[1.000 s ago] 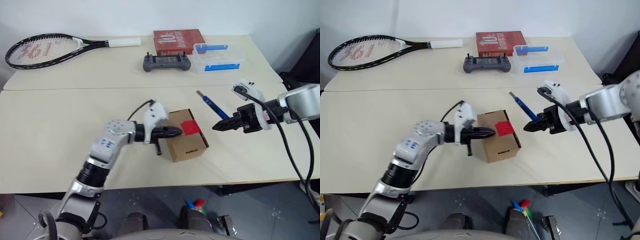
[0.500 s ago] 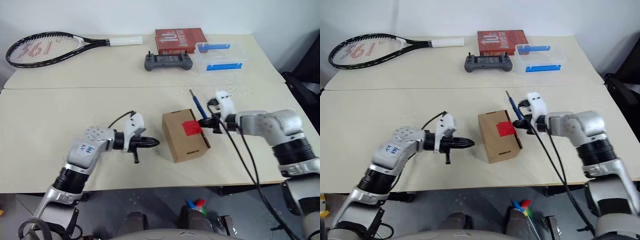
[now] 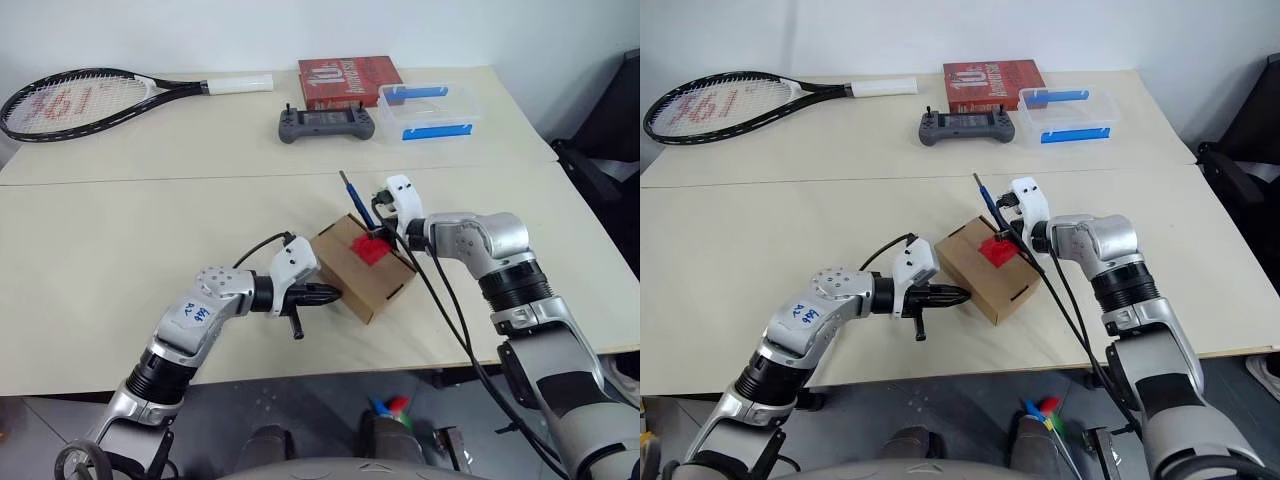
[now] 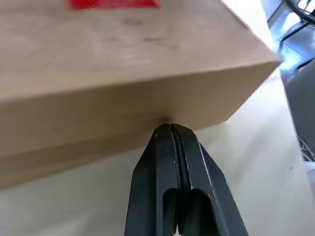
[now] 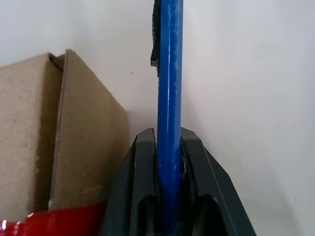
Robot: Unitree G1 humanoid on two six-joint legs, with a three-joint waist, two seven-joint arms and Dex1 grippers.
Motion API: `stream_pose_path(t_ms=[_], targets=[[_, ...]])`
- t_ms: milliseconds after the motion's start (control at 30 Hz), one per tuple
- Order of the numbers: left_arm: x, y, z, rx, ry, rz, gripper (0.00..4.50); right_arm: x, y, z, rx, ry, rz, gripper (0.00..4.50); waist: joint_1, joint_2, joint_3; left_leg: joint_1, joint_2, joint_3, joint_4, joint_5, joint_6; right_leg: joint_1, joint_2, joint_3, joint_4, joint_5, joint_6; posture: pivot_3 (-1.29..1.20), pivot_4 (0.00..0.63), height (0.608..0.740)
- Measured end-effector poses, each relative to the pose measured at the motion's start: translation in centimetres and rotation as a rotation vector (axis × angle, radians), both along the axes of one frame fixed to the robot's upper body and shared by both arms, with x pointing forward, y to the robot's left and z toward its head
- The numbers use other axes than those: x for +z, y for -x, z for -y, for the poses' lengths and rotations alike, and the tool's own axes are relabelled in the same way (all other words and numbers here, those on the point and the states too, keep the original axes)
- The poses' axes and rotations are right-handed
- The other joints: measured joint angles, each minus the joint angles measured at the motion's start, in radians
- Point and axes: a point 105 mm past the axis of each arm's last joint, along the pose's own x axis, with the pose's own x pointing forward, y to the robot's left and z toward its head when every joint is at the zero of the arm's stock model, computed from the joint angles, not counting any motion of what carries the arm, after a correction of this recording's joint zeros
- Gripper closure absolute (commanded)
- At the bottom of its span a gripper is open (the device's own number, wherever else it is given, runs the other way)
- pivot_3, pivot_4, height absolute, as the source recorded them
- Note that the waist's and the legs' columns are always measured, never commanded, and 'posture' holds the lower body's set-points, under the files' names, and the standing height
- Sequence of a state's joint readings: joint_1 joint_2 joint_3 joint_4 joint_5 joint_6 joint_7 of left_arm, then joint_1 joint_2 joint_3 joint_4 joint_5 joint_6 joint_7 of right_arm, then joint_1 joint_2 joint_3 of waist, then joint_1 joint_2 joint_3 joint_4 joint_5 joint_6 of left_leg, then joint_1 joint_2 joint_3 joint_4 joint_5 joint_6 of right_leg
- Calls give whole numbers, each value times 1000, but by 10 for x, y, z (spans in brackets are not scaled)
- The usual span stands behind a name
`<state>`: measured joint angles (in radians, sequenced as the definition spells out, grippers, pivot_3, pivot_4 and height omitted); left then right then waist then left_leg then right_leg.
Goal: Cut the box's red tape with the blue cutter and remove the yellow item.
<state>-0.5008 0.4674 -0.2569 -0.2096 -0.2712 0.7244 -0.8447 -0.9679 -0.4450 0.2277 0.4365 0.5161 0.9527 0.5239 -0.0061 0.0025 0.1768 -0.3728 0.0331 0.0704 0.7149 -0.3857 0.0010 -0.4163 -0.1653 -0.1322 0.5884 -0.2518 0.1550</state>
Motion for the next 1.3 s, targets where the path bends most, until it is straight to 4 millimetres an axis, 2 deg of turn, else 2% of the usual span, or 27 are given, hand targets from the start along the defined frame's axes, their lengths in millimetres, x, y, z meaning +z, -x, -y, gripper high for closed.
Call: stream_pose_path(t_ms=[33,133,167,233,333,433,533,667,800,933,1133,1300], targets=[[1,1,-3,-6,-11,3,4500,2,1,3,8,2,0,4340,1,1,0,0,0,0,0,0,0,0,0,0,0,0,0,0,150,740],[12,2,-20,-27,-14,4,4500,21,3,38,-13,32,30,4340,9,4,2,-1,0,0,0,0,0,0,0,0,-1,0,0,0,150,740],[21,4,-24,-56,14,10,4500,35,8,56,-18,54,50,4340,11,4,3,-1,0,0,0,0,0,0,0,0,-1,0,0,0,150,740],[40,5,-22,-113,67,38,4500,55,16,72,-7,93,75,4340,9,5,3,-1,0,0,0,0,0,0,0,0,-2,0,0,0,150,740],[67,0,-15,-171,130,101,4500,74,36,75,72,150,67,4340,5,5,3,0,0,0,0,0,0,0,0,0,-1,0,0,0,150,740],[80,-14,-9,-171,162,139,4500,76,59,77,138,218,-26,4340,5,5,3,1,0,1,0,0,0,1,0,0,-1,0,0,0,150,740],[72,-30,0,-154,108,156,4500,77,82,74,177,284,-124,4340,5,5,3,1,0,1,0,0,0,1,0,1,-1,0,0,0,150,740],[44,-42,18,-143,32,159,4500,86,105,68,209,364,-187,4340,6,5,3,0,0,0,0,0,0,0,0,0,-1,0,0,0,150,740],[44,-44,25,-146,20,190,4500,81,116,77,202,493,-252,4340,11,5,3,0,-1,0,1,0,0,1,0,1,-2,0,0,0,150,740],[43,-45,30,-138,23,197,4500,71,122,81,215,522,-322,4340,11,5,3,0,0,0,2,0,0,1,0,1,-1,0,0,0,150,740],[43,-45,33,-132,31,194,4500,77,123,87,188,580,-328,4340,14,5,3,0,0,0,2,0,0,1,0,1,-1,0,0,0,150,740],[42,-45,35,-126,41,194,4500,64,124,89,194,615,-380,4340,19,5,3,0,0,0,2,0,0,1,0,1,-1,0,0,0,150,740]])
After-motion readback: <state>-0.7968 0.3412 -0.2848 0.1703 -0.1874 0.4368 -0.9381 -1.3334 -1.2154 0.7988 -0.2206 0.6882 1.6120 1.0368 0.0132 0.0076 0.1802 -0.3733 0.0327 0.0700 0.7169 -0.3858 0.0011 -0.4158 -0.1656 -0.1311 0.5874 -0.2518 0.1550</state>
